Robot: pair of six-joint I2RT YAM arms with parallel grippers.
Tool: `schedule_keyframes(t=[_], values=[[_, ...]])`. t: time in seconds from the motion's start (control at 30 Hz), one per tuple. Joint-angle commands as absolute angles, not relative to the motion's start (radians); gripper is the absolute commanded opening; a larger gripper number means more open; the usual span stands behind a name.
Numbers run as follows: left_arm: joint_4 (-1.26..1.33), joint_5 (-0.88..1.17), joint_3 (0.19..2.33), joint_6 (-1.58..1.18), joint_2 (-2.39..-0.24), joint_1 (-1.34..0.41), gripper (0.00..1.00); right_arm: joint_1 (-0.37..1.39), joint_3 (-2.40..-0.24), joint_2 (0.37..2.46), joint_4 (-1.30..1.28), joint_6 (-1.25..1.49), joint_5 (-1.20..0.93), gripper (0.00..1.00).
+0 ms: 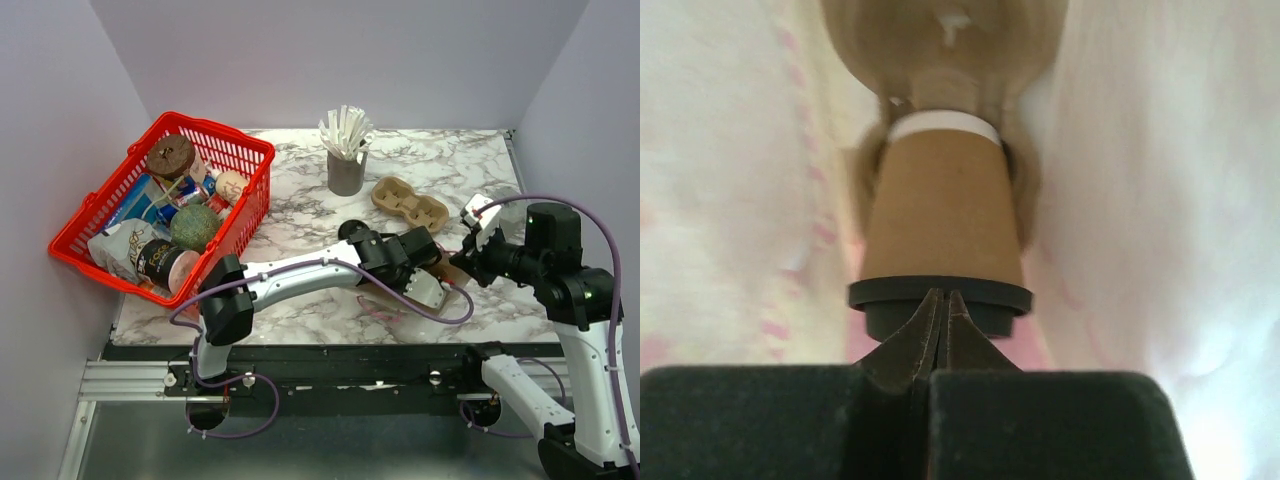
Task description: Pack the takeout coffee
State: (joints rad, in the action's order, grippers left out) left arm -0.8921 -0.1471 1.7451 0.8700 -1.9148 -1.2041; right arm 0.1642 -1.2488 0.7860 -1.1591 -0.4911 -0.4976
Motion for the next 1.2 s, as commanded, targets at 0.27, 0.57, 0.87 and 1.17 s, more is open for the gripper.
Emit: schedule_keyframes(t=[0.27, 0.57, 0.87, 1.17], values=[[-0.649, -0.222, 1.582, 0.877, -1.755, -1.206, 0.0, 0.172, -1.21, 0.742, -1.028, -0.331, -0.58, 0.01], [-0.716, -0.192, 1.64, 0.89, -1.784, -1.193, 0.0, 0.172, -1.209, 0.781, -1.023, -0.268, -0.63, 0.0], [-0.706, -0.074, 1.626, 0.805, -1.783, -1.187, 0.0, 0.172, -1.213, 0.793, -1.006, -0.273, -0.638, 0.0], [-0.744, -0.068, 1.652, 0.799, -1.769, -1.151, 0.62, 0.172, -1.189, 0.784, -1.011, -0.291, -0.632, 0.0]])
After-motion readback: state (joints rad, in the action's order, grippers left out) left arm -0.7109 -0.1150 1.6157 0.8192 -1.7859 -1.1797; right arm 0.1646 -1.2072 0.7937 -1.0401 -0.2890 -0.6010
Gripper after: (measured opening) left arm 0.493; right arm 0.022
